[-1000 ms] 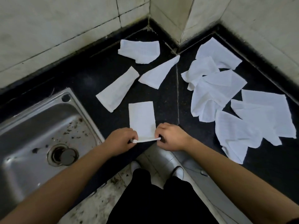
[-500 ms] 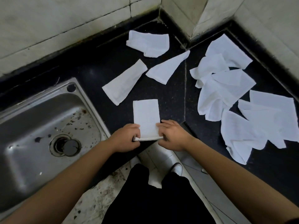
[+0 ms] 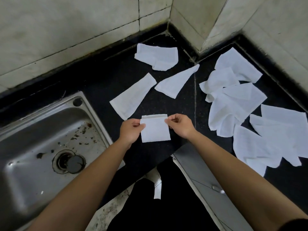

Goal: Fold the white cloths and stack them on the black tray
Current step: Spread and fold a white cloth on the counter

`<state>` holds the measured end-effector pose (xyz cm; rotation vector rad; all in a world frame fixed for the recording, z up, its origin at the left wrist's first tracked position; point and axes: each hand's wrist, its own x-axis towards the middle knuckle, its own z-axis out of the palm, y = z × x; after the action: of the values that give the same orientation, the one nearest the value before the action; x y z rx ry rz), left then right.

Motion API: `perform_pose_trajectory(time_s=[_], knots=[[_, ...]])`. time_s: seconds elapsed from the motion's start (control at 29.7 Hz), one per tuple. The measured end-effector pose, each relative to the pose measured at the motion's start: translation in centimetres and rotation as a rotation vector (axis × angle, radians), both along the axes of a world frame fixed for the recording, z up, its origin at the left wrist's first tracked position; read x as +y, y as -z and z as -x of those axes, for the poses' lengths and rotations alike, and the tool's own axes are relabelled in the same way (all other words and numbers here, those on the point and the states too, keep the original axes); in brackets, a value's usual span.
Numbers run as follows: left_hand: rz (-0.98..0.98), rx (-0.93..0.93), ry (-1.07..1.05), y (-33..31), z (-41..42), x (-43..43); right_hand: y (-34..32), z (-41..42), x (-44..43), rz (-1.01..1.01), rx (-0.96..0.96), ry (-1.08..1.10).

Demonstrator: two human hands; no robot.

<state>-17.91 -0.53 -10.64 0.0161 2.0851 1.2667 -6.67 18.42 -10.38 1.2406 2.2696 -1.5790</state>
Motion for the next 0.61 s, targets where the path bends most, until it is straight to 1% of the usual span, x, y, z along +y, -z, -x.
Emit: perform_pose_trajectory(time_s=[0.17,0.34,0.47,0.54,0.57,0.61], knots=[[0.098,0.054,-0.071,1.5,1.0,1.5,1.8,1.8,0.5,-0.031,-0.044,0.027],[0.202,0.115,-0.048,2.0,1.2,2.4,2.6,2.3,0.7,-0.068,-0.09,0.035],[0.227,0.126,-0.072,2.2,1.0,2.5,2.7,2.3,0.7,-0.109,-0.095,0.01],[0.218,0.154,-0.038,2.1,0.9,2.4,2.5,2.2,0.6,-0.096,-0.086,0.017],[0.207,0.192,0.003,2.0,0.6,2.3,2.3,2.0,0.5,-0.092,-0.076,0.021],[0.207,0.272,0.068,2.0,0.4,2.1,2.0,1.8,0.5,-0.093,-0.067,0.025]])
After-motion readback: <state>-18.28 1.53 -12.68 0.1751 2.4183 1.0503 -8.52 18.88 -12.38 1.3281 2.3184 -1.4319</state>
